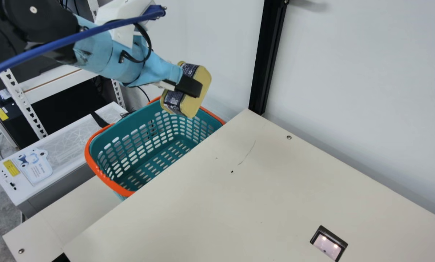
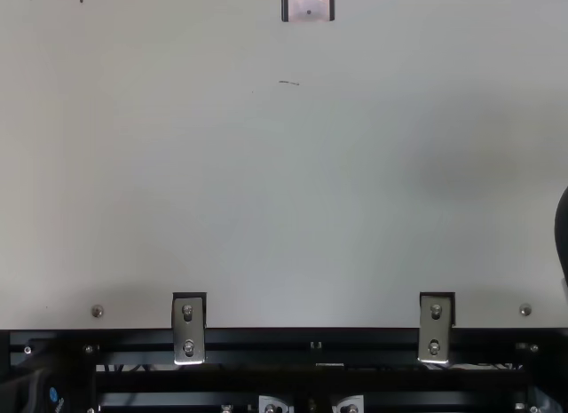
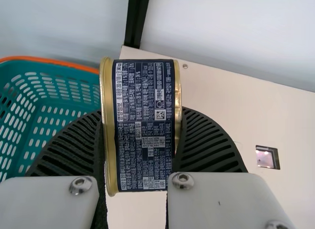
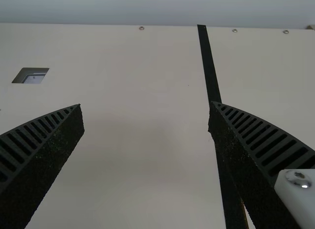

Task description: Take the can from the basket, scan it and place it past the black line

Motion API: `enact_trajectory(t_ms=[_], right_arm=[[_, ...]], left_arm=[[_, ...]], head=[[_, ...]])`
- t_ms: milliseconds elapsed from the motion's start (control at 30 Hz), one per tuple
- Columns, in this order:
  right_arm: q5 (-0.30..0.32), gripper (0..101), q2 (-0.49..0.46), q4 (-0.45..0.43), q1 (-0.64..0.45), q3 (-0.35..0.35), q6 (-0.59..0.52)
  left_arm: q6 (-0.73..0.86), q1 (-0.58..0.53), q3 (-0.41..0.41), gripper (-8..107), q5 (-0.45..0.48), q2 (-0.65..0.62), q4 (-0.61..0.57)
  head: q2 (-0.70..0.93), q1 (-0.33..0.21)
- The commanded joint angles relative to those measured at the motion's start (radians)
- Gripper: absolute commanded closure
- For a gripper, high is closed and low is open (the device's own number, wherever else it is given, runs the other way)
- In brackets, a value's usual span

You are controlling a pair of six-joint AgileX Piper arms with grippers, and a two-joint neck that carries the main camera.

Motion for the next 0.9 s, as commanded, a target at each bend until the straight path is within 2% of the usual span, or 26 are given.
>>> enact_trajectory(t_ms=[0, 600, 867], right_arm=[[0.000, 0, 0.000, 0.000, 0.000, 0.000, 0.000], [0.000, 0, 0.000, 0.000, 0.000, 0.000, 0.000], [0.000, 0, 0.000, 0.000, 0.000, 0.000, 0.000]], left_arm=[[-0.011, -0.028, 0.004, 89, -0.012, -0.006, 0.017], [-0.069, -0.180, 0.015, 89, -0.048, -0.013, 0.154], [-0.084, -0.196, -0.009, 89, -0.011, 0.012, 0.165]], head=[[0.017, -0.037], [0.017, -0.037], [0.017, -0.037]])
